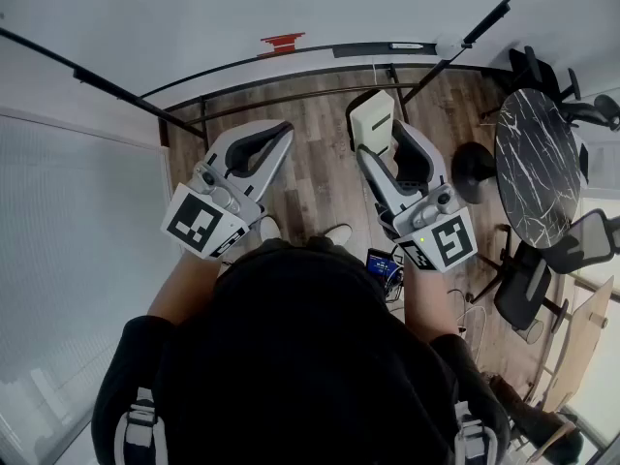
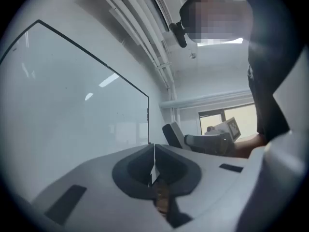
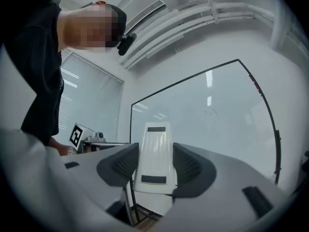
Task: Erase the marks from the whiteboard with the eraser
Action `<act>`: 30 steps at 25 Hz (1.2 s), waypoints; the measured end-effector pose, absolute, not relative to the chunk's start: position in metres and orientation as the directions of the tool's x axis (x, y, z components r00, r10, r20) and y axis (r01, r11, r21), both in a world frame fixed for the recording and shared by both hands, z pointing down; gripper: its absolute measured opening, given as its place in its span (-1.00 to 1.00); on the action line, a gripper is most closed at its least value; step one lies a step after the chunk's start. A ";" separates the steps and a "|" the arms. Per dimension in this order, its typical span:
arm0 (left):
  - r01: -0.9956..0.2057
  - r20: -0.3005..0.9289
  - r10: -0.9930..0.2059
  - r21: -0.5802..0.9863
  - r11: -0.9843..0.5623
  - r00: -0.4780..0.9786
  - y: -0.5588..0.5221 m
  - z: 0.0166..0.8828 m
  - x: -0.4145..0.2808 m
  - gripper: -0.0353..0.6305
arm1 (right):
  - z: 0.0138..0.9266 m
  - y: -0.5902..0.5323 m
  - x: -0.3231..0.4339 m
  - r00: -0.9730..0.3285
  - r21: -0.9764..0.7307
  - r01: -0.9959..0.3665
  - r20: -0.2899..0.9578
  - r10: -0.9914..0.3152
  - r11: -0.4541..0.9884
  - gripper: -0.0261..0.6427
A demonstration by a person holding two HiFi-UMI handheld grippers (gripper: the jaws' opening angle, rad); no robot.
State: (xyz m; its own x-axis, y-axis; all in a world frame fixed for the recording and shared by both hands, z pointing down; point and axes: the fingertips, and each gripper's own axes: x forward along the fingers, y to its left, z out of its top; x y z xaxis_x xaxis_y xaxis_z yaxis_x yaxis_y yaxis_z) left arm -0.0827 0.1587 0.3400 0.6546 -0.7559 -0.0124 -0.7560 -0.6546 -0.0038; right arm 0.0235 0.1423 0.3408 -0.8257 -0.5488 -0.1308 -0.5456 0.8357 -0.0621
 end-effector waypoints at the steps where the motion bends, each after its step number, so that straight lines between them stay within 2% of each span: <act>1: -0.755 -0.016 -0.755 0.000 -0.656 0.656 0.160 0.339 -0.087 -0.87 | 0.339 0.145 0.019 -0.824 -0.063 -0.547 -0.134 -0.550 0.835 -0.26; 12: -0.733 -0.040 -0.733 0.012 -0.680 0.679 0.170 0.333 -0.101 -0.87 | 0.325 0.170 0.007 -0.804 -0.074 -0.568 -0.163 -0.572 0.820 -0.26; 20: -0.707 -0.059 -0.705 -0.003 -0.708 0.707 0.159 0.320 -0.086 -0.87 | 0.313 0.156 0.019 -0.754 0.000 -0.642 -0.177 -0.632 0.767 -0.26; 30: -0.696 -0.051 -0.694 -0.021 -0.718 0.718 0.145 0.315 -0.053 -0.87 | 0.305 0.144 0.049 -0.735 0.024 -0.665 -0.203 -0.647 0.747 -0.27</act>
State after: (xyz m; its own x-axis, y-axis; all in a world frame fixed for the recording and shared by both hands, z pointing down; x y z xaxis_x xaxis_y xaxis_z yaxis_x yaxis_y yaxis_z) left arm -0.0535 0.1448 0.3153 0.7181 -0.6941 -0.0509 -0.6956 -0.7181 -0.0206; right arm 0.0494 0.1435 0.3051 -0.7347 -0.6472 -0.2034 -0.6646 0.7468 0.0241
